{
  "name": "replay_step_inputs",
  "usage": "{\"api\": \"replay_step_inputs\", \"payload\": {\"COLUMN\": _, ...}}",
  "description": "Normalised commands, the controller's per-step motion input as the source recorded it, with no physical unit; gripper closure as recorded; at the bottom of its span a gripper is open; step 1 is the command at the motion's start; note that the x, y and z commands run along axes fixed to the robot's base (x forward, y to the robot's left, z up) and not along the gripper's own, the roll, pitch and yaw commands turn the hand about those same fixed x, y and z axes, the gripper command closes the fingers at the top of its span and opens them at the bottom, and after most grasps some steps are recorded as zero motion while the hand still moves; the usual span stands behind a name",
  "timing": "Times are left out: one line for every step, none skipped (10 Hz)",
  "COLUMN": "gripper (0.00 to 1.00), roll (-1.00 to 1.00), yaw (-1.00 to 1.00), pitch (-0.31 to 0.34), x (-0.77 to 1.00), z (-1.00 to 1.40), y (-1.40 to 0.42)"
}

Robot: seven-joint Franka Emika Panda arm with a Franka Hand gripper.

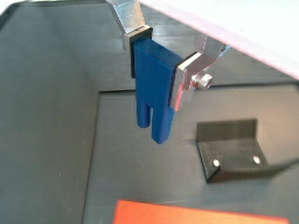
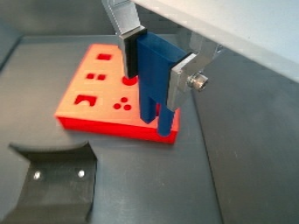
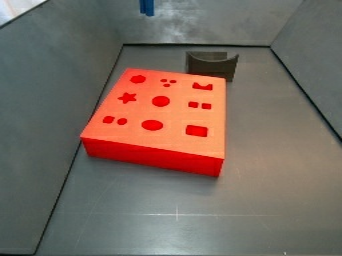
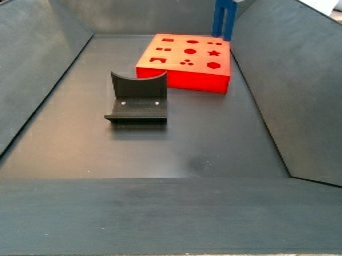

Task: Pick up the square-circle object. Move up. Rotate the square-circle object. Move to above the board. Insert the square-circle object.
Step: Rotate the square-circle object.

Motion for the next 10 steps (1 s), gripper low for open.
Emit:
{"api": "replay_step_inputs", "payload": {"gripper": 1.0, "roll": 0.0, "yaw": -1.0, "pitch": 0.006, "x": 0.04, "z": -0.01, "y": 0.0}}
{"api": "replay_step_inputs", "payload": {"gripper": 1.0, "roll": 0.0, "yaw": -1.0, "pitch": 0.006, "x": 0.04, "z": -0.01, "y": 0.0}}
{"api": "replay_step_inputs", "payload": {"gripper": 1.0, "roll": 0.0, "yaw": -1.0, "pitch": 0.007, "x": 0.03, "z": -0.01, "y": 0.01}}
{"api": "replay_step_inputs", "payload": {"gripper": 1.0, "roll": 0.0, "yaw": -1.0, "pitch": 0.007, "x": 0.03, "z": -0.01, "y": 0.01}}
{"api": "replay_step_inputs", "payload": {"gripper": 1.0, "roll": 0.0, "yaw": -1.0, "pitch": 0.008, "x": 0.03, "z": -0.01, "y": 0.01}}
{"api": "replay_step_inputs", "payload": {"gripper": 1.0, "roll": 0.0, "yaw": -1.0, "pitch": 0.008, "x": 0.03, "z": -0.01, "y": 0.01}}
{"api": "replay_step_inputs", "payload": {"gripper": 1.0, "roll": 0.0, "yaw": -1.0, "pitch": 0.009, "x": 0.03, "z": -0.01, "y": 0.01}}
{"api": "replay_step_inputs", "payload": {"gripper": 1.0, "roll": 0.0, "yaw": -1.0, "pitch": 0.01, "x": 0.03, "z": -0.01, "y": 0.01}}
{"api": "replay_step_inputs", "payload": {"gripper": 1.0, "roll": 0.0, "yaw": -1.0, "pitch": 0.01, "x": 0.03, "z": -0.01, "y": 0.01}}
{"api": "replay_step_inputs", "payload": {"gripper": 1.0, "roll": 0.0, "yaw": -1.0, "pitch": 0.011, "x": 0.03, "z": -0.01, "y": 0.01}}
